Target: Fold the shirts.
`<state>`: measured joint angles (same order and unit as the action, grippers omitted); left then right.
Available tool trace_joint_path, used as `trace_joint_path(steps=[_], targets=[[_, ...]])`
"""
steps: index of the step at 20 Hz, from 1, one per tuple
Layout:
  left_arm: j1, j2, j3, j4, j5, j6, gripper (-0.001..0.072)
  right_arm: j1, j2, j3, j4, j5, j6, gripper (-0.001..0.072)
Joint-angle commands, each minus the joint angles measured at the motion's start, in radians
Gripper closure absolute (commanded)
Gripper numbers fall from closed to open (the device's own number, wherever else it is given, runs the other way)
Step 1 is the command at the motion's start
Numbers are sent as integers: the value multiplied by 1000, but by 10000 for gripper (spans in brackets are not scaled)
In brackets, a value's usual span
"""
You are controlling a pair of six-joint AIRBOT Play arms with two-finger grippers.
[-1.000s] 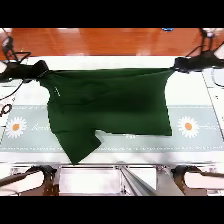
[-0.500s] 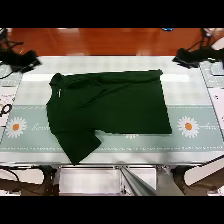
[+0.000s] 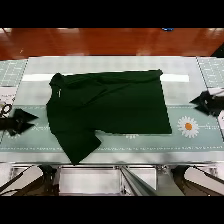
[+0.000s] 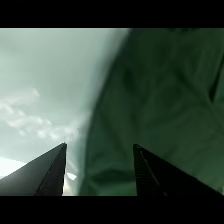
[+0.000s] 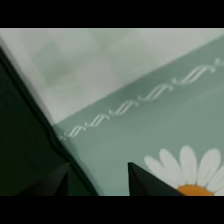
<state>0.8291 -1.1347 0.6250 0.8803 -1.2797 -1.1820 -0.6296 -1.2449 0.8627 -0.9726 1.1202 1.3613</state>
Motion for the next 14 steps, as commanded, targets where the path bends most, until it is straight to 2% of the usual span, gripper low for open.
trace_joint_path(steps=[1,8,14], targets=[[67,41,-235,-109,32,119,202,-40,158,-263,154,-35,-89,295],[39,10,-249,-85,77,101,202,-40,182,-281,140,2,-119,295],[-146,-133,-228,-129,174,96,205,-41,182,-280,131,-7,-121,295]])
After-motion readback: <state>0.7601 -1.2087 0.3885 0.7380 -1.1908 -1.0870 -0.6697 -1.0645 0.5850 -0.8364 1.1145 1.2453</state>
